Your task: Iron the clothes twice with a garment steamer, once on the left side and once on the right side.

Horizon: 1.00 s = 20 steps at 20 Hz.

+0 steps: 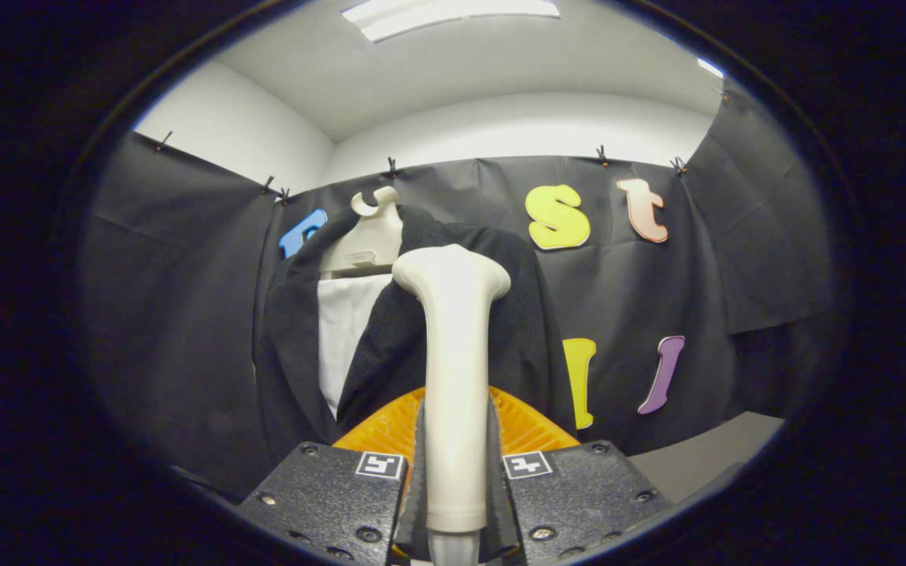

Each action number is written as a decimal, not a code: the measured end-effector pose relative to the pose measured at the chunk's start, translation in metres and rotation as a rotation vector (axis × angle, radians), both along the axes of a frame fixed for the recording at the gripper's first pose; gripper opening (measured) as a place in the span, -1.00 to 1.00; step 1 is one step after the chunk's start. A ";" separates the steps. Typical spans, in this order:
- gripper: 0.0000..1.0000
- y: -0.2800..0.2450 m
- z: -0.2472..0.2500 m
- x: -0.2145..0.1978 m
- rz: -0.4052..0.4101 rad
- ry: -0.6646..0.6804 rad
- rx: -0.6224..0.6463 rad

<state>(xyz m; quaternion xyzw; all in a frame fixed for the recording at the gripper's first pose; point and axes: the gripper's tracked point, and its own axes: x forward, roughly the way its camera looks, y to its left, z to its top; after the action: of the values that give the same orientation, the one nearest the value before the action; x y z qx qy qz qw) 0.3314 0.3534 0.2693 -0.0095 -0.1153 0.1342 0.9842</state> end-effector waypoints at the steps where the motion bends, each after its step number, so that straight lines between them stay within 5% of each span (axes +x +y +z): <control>1: -0.34 0.000 -0.005 -0.003 0.004 0.009 -0.003; 20: -0.34 -0.051 -0.112 -0.044 -0.069 0.193 -0.068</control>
<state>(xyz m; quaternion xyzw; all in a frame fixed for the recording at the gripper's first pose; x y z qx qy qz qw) 0.2878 0.3020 0.1578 -0.0341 -0.0152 0.1045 0.9938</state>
